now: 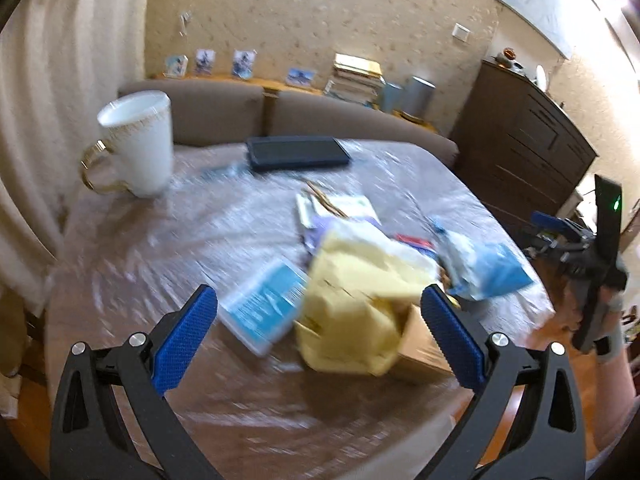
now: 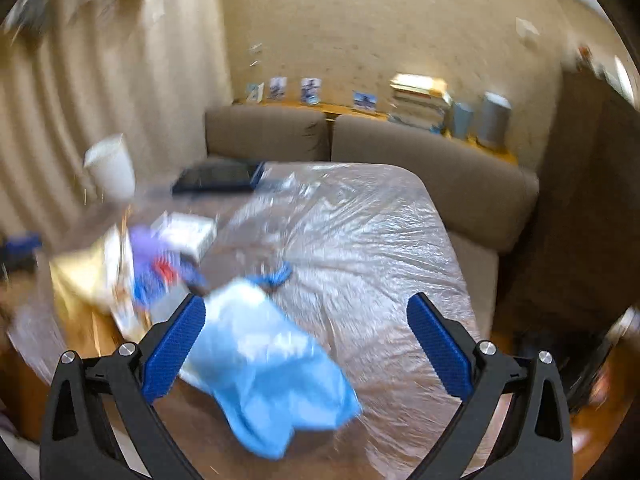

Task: Collect trash
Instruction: 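Grasp the yellow paper bag with the left tool while the right tool grasps the blue cloth bag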

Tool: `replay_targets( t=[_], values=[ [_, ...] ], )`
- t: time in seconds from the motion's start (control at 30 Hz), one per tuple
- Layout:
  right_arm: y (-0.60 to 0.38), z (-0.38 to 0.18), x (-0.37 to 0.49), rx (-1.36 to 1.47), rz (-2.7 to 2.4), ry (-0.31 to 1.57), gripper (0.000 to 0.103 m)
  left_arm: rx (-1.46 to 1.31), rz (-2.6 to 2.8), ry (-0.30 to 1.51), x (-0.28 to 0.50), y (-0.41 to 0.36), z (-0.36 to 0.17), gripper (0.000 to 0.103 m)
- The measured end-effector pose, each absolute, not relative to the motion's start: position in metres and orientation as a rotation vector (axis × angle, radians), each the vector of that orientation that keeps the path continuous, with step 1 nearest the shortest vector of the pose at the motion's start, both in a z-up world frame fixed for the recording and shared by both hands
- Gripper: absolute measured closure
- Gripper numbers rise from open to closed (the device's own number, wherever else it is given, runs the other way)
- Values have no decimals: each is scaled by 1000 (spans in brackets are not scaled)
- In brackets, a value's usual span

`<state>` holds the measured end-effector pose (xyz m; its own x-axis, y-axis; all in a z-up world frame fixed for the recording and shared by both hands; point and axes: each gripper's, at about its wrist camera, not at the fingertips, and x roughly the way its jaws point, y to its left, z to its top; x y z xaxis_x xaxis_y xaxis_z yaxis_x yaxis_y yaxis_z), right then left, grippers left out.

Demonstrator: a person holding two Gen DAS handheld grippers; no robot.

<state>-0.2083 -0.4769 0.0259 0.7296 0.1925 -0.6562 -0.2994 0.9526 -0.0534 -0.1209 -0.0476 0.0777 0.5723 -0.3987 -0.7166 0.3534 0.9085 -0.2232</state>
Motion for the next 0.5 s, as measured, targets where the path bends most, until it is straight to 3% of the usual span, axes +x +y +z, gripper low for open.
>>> replay_targets(
  t=[0.27,0.5],
  values=[
    [-428,4,-217,-577,346,668,4,-21,-479,926,-117,-66,57,1],
    [-412,-14,-181,-624,382,723,4,-64,-491,1009,-93,-71,36,1]
  ],
)
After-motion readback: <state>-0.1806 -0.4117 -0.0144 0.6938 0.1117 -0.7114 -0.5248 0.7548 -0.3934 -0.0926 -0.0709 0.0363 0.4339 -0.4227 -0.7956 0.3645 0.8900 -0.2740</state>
